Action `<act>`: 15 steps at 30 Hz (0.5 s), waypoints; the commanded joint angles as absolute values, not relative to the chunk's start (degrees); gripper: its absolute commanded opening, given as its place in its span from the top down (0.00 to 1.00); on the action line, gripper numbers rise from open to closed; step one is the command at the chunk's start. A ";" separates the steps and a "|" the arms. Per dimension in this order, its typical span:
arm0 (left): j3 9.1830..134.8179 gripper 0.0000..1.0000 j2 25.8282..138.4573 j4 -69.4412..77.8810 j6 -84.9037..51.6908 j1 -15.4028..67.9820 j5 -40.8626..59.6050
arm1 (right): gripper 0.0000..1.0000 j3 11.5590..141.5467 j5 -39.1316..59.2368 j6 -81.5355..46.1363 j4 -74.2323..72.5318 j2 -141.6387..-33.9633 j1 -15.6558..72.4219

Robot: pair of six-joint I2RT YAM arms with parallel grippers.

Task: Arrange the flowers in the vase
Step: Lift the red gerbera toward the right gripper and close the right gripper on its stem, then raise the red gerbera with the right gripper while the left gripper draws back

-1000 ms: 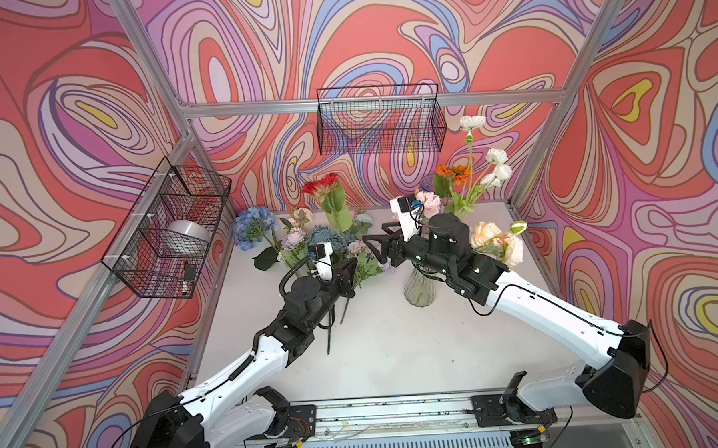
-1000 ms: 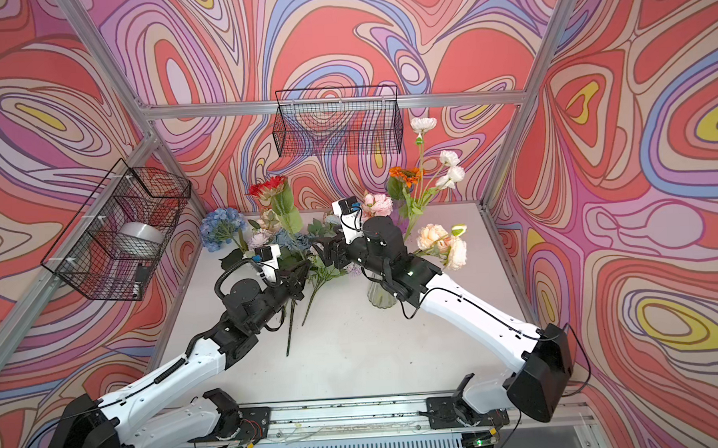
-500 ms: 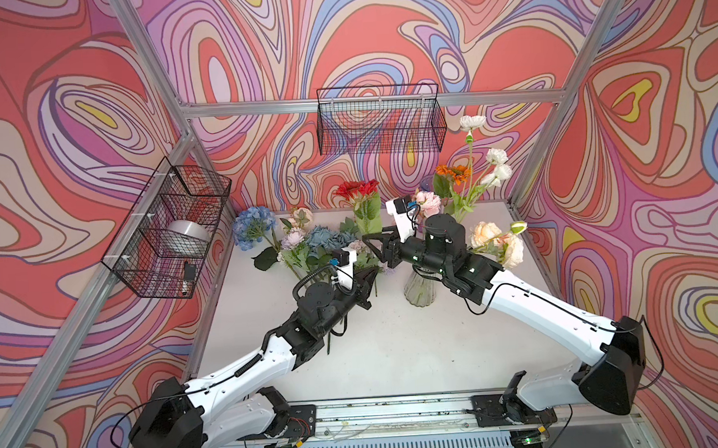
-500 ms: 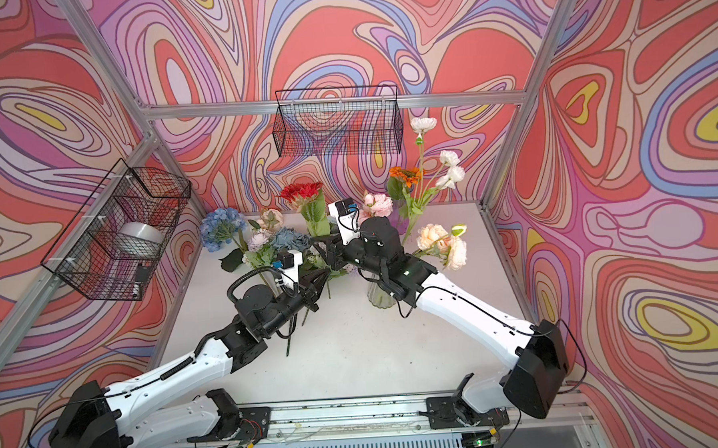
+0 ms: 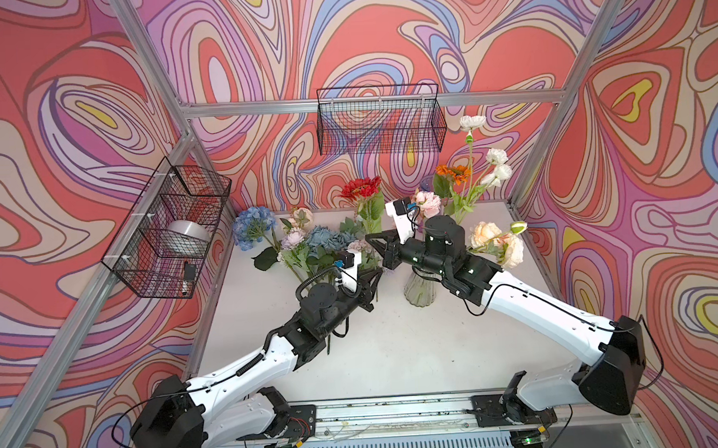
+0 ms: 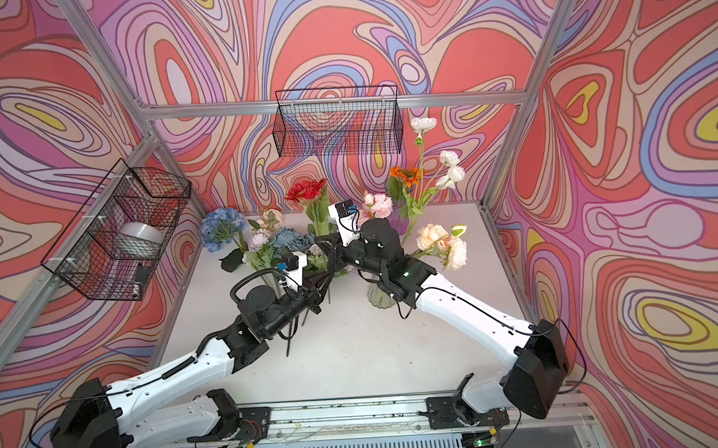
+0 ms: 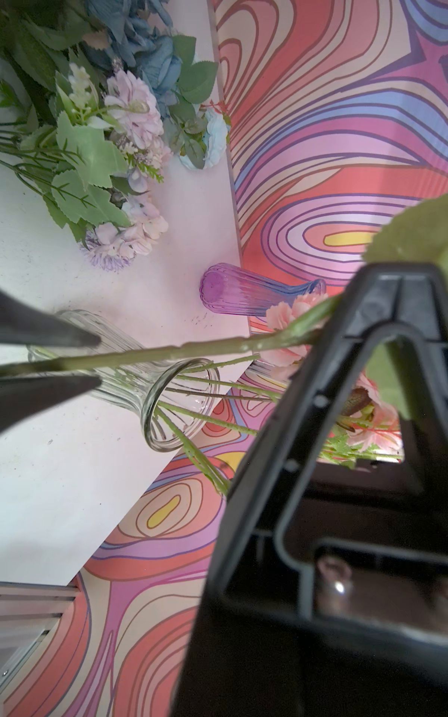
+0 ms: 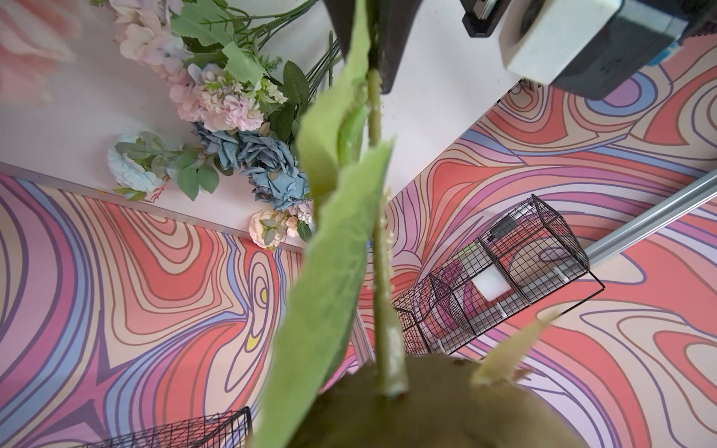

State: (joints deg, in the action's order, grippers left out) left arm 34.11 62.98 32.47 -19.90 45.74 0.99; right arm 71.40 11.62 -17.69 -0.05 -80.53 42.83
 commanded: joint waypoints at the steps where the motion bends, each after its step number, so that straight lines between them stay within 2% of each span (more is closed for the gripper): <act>1: 35.12 0.24 62.08 35.31 -20.39 46.22 -1.20 | 1.00 69.82 11.21 -17.52 0.04 -79.36 43.07; 2: 34.75 0.16 61.84 35.42 -20.71 46.18 -2.35 | 1.00 69.71 10.73 -17.26 0.23 -78.92 43.14; 3: 34.44 0.13 61.63 35.37 -20.91 46.23 -3.60 | 1.00 69.69 10.13 -16.70 0.84 -78.49 43.10; 9: 32.61 0.00 60.78 30.90 -24.49 45.65 -13.66 | 1.00 69.12 -0.03 -11.79 6.87 -72.74 43.12; 15: 31.50 0.00 59.87 21.93 -34.45 42.42 -23.64 | 1.00 66.75 -13.88 -7.15 7.79 -64.78 43.14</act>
